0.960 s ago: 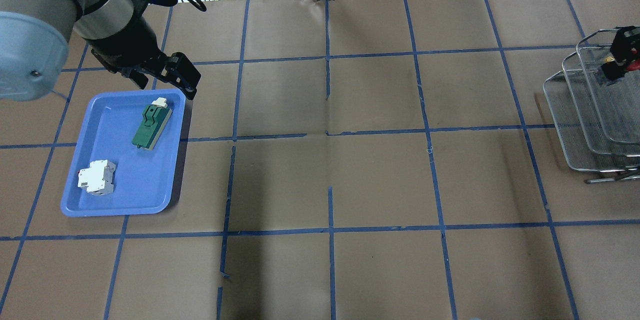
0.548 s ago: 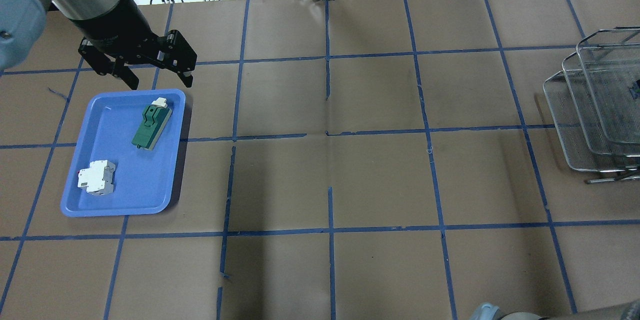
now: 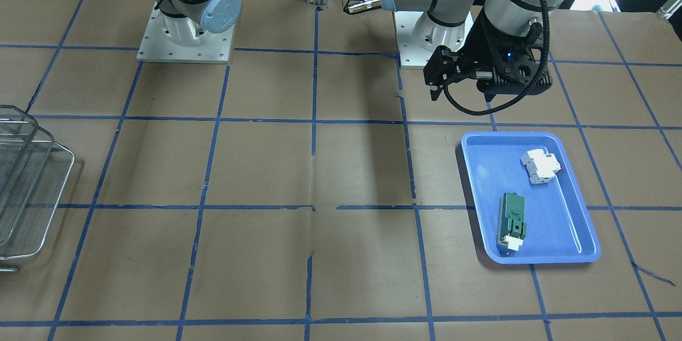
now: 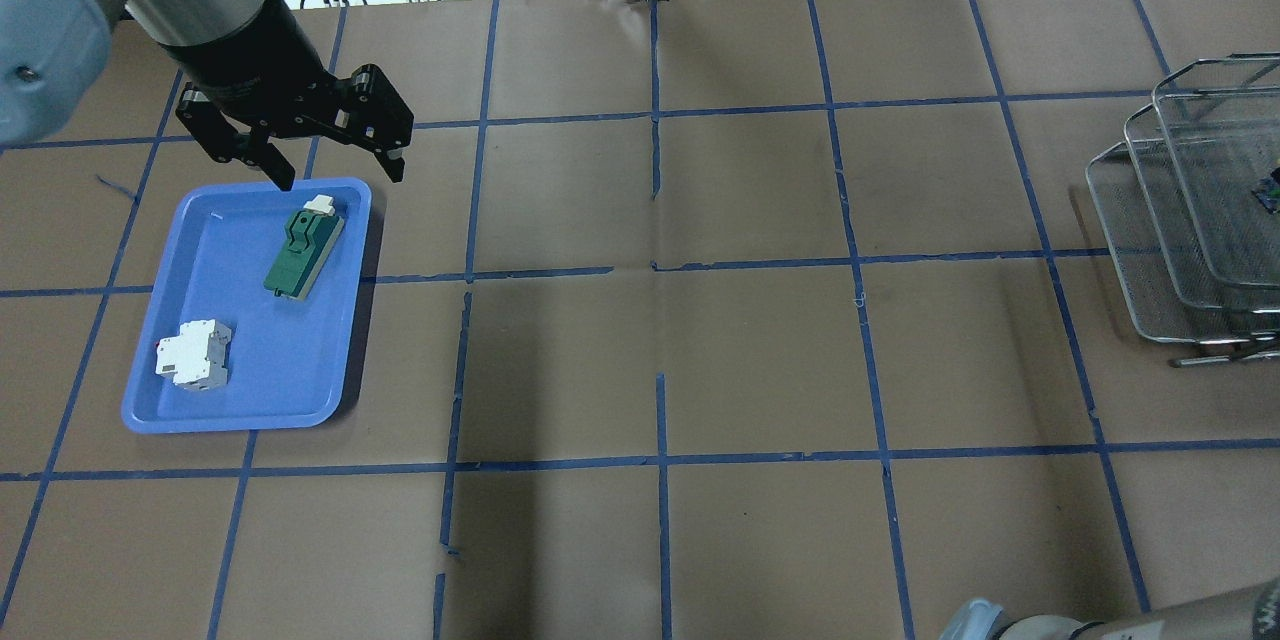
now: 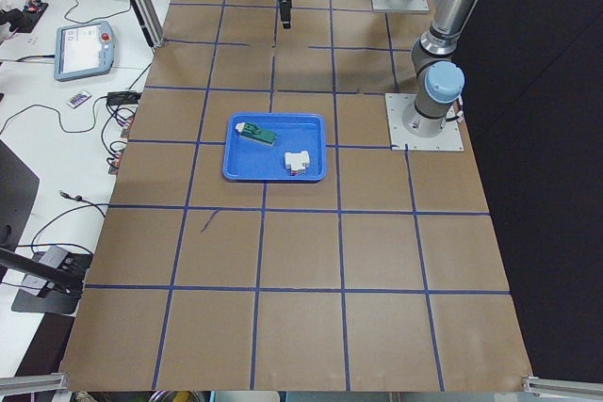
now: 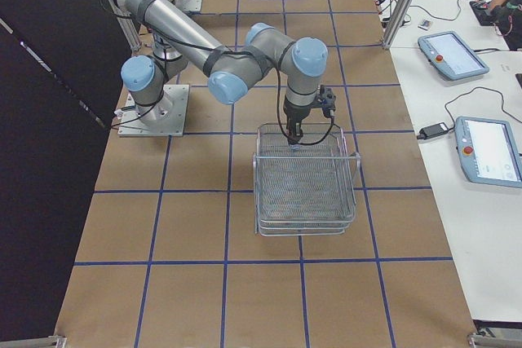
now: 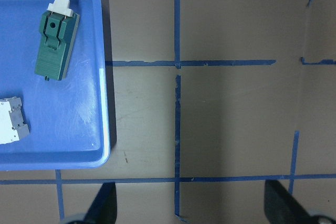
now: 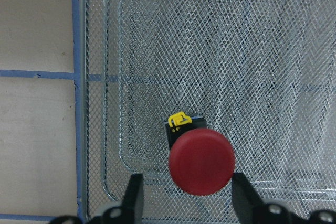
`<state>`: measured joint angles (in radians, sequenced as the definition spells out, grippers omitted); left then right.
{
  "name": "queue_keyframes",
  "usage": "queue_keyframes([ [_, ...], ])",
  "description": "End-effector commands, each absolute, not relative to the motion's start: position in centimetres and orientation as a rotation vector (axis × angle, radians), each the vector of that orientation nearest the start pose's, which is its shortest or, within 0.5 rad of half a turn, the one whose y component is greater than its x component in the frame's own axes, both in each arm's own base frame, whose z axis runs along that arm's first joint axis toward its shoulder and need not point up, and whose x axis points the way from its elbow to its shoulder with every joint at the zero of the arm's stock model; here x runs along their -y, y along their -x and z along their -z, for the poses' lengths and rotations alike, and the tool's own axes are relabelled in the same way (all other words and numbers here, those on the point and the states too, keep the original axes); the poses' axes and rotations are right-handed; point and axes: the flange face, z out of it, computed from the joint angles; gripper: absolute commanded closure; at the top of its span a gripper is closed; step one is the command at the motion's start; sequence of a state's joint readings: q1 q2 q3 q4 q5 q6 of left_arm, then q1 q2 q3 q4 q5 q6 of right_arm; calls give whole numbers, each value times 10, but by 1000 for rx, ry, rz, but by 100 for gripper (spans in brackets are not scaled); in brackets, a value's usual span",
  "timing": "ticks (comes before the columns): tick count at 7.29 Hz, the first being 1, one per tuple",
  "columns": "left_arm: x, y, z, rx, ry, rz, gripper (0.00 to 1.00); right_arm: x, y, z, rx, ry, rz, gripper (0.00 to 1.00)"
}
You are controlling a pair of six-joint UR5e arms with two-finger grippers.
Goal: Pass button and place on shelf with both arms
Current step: 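Lower the red push button into the mesh basket and open the right gripper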
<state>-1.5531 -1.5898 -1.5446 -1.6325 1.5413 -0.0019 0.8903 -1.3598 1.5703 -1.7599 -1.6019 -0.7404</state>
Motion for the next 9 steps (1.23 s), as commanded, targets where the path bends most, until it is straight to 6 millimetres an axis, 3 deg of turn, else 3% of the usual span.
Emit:
queue_keyframes([
  [1, 496, 128, -485, -3170, 33, -87, 0, 524, 257, -398, -3154, 97, -55, 16],
  [2, 496, 128, -486, -3170, 33, -85, 0, 522, 253, -406, -3160, 102, -44, 12],
  [3, 496, 128, -484, -3170, 35, -90, 0, 511, 237, -427, -3152, 109, -55, 0],
  [4, 498, 128, -486, -3170, 40, -83, 0, 504, 201, -453, -3147, 150, -58, 0],
  [6, 497, 128, -487, -3167, 42, -78, 0, 515, 81, -497, -3176, 313, 28, 0],
  [7, 497, 127, -488, -3167, 37, -73, 0, 517, 29, -504, -3177, 329, 59, 0],
  [9, 502, 126, -491, -3169, 44, -15, 0, 513, -62, -507, -3181, 156, 82, 0],
])
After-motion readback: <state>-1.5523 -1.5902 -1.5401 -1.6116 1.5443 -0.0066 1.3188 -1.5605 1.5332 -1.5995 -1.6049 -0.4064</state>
